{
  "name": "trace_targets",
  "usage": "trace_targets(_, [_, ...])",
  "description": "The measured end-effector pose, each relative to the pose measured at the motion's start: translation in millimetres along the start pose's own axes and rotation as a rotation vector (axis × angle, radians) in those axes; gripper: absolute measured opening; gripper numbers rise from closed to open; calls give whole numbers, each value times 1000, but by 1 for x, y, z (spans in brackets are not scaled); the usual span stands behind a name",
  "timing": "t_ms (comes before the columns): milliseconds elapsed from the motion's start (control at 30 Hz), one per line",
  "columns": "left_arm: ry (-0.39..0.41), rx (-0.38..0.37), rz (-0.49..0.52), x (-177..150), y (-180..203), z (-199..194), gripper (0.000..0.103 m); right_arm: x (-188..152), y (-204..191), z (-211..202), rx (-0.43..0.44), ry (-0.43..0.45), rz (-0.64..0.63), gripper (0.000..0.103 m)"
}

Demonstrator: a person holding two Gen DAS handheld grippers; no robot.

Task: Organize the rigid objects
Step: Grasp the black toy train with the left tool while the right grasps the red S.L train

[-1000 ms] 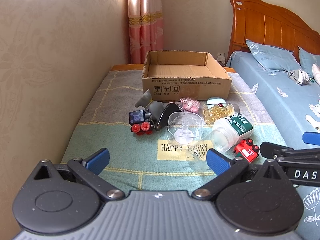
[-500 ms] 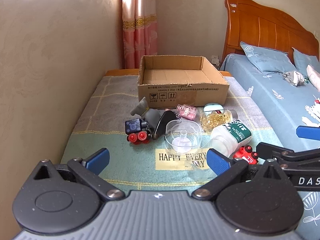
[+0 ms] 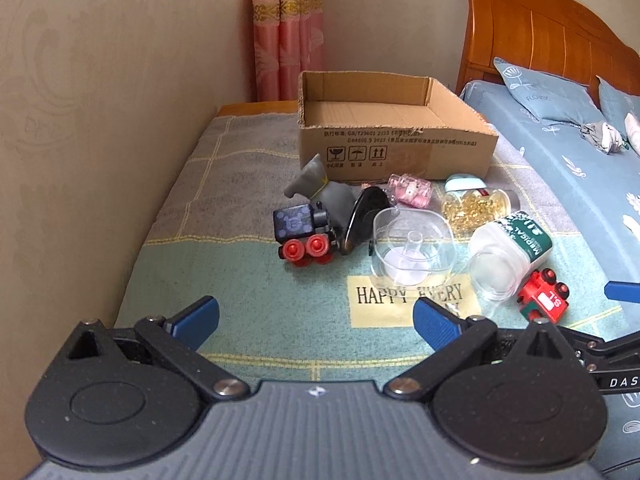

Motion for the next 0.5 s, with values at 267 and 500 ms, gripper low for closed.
trace_targets(267, [-40,20,-31,-3,-20,35,102,-4,-3,35,12,-45,-10,103])
trace_targets(500, [-68,10,-31,0,-27,67,102,-2,-1,44,48,-14,-25,103])
Point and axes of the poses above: each gripper's, at about its wrist camera, not at the fingertips, and z roughly the way its jaws point, y to its right, x to its top, the point moved 7 cm from there along z, roughly the way its jaws point, and after that the axes turned 5 degrees about -x, right-handed, at the moved point
